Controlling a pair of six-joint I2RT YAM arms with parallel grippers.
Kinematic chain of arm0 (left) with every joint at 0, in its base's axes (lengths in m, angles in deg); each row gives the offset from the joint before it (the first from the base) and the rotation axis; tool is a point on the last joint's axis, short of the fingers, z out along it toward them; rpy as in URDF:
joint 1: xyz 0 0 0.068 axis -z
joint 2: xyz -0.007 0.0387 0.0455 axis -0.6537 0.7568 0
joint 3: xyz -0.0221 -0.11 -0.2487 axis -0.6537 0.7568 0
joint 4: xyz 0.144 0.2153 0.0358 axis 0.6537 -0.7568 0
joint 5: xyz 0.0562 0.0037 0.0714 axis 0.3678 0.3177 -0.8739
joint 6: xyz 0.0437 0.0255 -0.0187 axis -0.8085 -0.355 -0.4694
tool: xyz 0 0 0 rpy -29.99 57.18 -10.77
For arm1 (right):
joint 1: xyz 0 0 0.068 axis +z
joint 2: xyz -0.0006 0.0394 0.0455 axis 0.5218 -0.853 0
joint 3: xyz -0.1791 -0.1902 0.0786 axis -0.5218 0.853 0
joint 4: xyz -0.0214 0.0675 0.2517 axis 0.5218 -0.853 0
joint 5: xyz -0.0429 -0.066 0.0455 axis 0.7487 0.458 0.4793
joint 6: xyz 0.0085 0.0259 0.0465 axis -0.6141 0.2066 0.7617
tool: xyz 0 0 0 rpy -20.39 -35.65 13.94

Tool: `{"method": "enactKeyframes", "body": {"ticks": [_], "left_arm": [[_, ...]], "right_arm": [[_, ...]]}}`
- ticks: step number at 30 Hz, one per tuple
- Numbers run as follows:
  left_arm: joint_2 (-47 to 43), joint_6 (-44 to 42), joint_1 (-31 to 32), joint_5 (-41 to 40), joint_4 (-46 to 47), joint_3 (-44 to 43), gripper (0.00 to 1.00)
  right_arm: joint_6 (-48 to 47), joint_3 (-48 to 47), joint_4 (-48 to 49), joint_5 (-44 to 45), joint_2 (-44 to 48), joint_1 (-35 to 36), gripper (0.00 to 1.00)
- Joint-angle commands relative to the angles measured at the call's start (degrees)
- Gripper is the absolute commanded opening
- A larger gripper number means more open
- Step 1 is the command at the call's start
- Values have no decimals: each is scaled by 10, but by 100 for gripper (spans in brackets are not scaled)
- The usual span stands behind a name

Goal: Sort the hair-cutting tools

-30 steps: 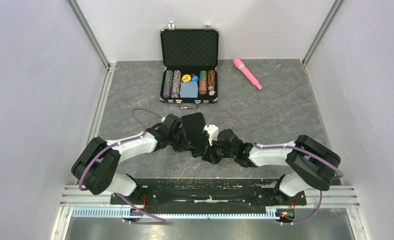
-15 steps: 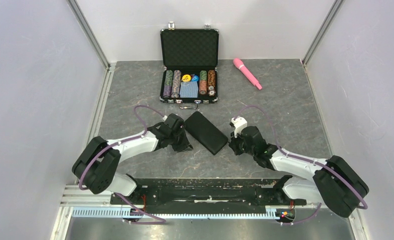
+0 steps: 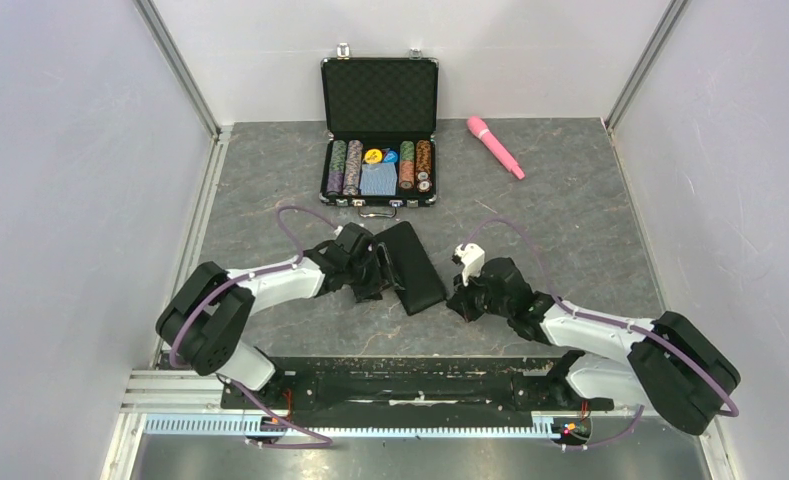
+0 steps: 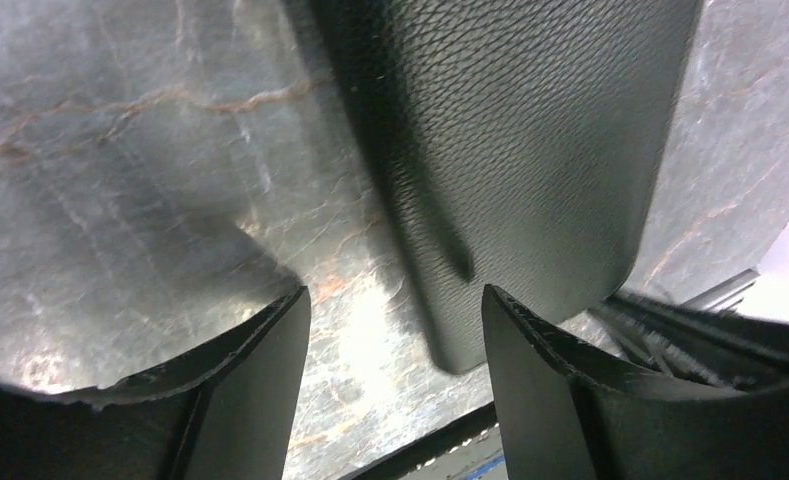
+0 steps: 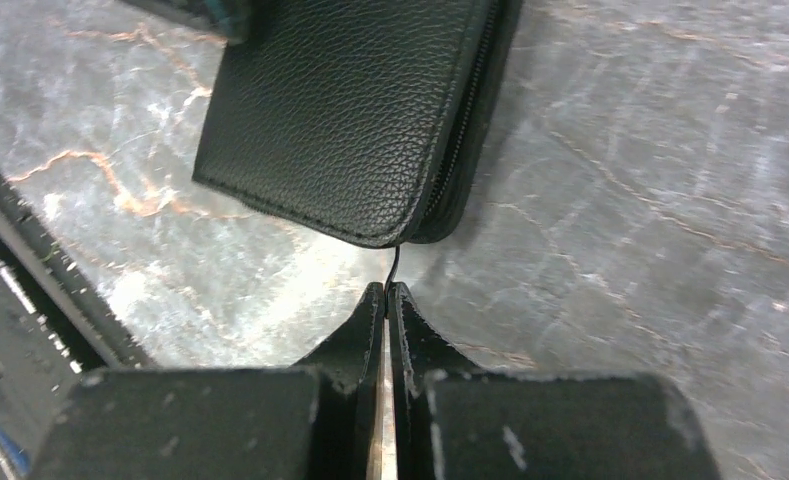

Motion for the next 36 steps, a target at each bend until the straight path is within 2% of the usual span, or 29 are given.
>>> {"method": "enactKeyframes", "body": {"ticks": [1, 6, 11, 12, 16, 20, 23, 26, 30, 36], "left_arm": [[31, 12, 2, -18, 58, -23, 70], [104, -24, 2, 0, 59, -113, 70], [179, -63, 3, 35, 27, -209, 74], [177, -64, 2, 27, 27, -211, 76], [118, -64, -2, -52, 7, -176, 96], [30, -18, -12, -137, -30, -106, 98], [-43, 31, -14, -145, -28, -33, 95], [-87, 77, -13, -105, 4, 26, 87], [-90, 121, -5, -39, 83, 71, 77], [-76, 136, 6, -25, 134, 75, 60]], "right_arm": [[4, -13, 28, -43, -5, 41, 0], [3, -49, 35, -56, -40, 129, 0], [19, -67, 86, -47, -72, 158, 0], [20, -68, 93, -31, -77, 157, 0], [42, -74, 141, 7, -99, 158, 0], [64, -78, 184, 18, -135, 158, 0], [72, -87, 194, 19, -160, 158, 0], [75, -94, 205, 25, -175, 158, 0], [77, -109, 209, 23, -193, 158, 0], [83, -111, 212, 20, -204, 158, 0]]}}
